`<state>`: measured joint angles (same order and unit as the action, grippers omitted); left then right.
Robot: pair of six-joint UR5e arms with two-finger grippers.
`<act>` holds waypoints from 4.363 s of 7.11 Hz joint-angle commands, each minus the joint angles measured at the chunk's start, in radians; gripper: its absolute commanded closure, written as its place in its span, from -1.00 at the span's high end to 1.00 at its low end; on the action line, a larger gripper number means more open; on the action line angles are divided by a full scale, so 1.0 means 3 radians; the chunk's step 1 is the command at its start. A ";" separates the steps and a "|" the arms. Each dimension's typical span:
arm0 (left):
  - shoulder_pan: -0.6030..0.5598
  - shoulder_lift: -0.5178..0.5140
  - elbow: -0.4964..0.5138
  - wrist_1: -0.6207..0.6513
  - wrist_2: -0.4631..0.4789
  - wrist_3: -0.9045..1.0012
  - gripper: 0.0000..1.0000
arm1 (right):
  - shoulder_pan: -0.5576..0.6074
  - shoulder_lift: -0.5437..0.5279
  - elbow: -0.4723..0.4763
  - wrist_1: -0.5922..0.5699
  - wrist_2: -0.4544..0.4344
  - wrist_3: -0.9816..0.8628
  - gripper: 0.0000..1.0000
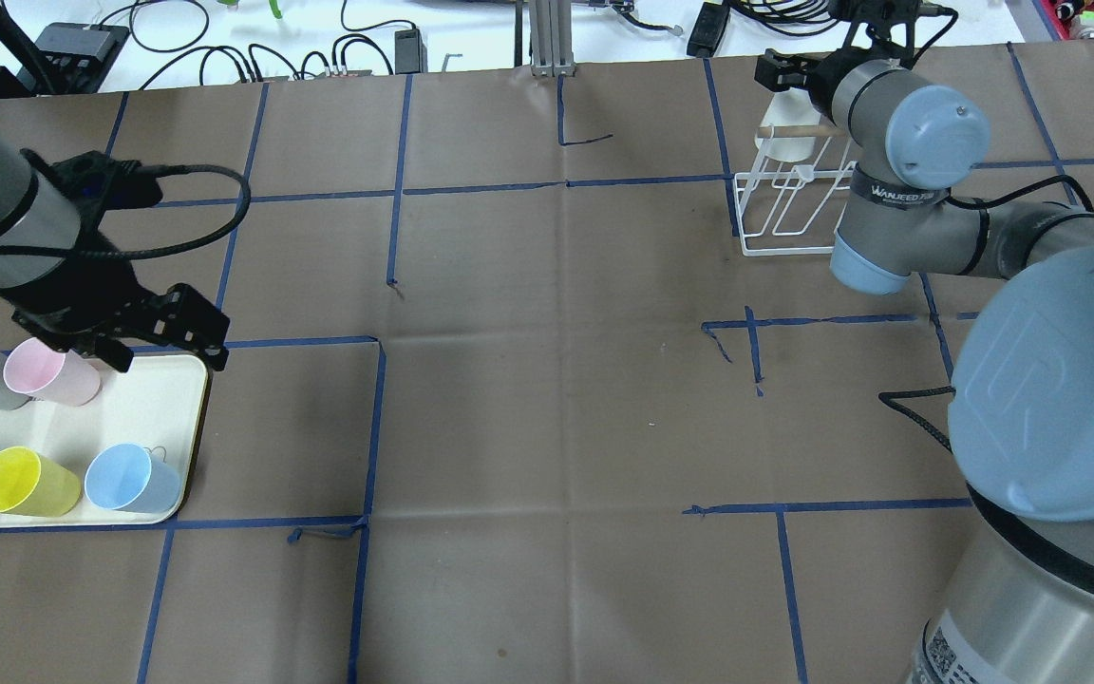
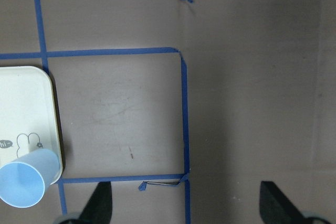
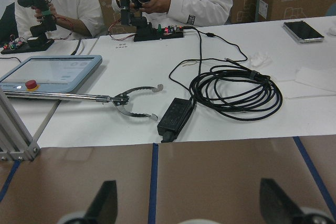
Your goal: Transfer IKEA cup to right arm and place on rack
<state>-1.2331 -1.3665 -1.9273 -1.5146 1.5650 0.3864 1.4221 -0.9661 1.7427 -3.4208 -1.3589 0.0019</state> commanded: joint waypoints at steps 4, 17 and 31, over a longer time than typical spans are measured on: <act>0.0843 0.0015 -0.0610 0.0685 0.0147 0.0860 0.97 | 0.0264 -0.0241 -0.0311 -0.0137 0.0177 0.0181 0.99; 0.0869 -0.0436 -0.1261 0.1561 0.0454 0.0844 -1.00 | 0.0895 -0.1304 0.0960 -0.0363 0.0270 0.4872 1.00; -0.0220 -0.1223 0.1404 0.0857 -0.1470 0.0588 -1.00 | 0.0930 -0.1295 0.1058 0.0087 0.0280 0.4821 1.00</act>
<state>-1.2760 -1.7320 -1.4688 -1.3656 1.2419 0.5516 1.6990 -1.3532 2.0595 -3.4294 -1.2777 1.4560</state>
